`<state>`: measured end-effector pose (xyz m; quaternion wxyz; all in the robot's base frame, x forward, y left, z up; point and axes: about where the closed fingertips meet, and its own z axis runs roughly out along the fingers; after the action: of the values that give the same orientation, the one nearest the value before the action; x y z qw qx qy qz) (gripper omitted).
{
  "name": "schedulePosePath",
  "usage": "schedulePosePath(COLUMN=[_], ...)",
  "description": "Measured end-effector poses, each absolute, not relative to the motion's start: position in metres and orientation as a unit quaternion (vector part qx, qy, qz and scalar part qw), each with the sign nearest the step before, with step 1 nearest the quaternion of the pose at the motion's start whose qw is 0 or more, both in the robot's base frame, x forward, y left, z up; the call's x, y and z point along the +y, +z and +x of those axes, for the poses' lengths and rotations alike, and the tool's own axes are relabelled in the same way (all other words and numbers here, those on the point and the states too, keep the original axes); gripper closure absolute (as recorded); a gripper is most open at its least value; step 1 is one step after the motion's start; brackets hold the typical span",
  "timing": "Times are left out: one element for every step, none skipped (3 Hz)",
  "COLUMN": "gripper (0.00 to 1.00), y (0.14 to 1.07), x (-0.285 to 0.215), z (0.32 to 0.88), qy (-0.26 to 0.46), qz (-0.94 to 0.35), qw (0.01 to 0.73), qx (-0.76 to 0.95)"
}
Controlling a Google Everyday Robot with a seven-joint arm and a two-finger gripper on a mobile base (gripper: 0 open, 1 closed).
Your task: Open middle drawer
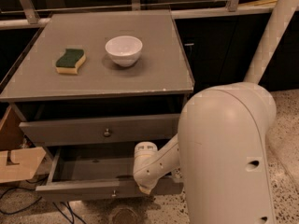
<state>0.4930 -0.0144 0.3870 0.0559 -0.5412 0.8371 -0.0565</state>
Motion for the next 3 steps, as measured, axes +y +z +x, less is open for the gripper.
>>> schedulePosePath(gripper=[1.0,1.0,1.0], y=[0.387,0.3854,0.3875], x=[-0.0144,-0.0173,-0.0165], z=[0.493,0.4862,0.4835], qy=[-0.057,-0.052,-0.052], qz=[-0.541,-0.53,-0.525], qw=[0.056,0.041,0.036], qx=[0.837,0.846,0.849])
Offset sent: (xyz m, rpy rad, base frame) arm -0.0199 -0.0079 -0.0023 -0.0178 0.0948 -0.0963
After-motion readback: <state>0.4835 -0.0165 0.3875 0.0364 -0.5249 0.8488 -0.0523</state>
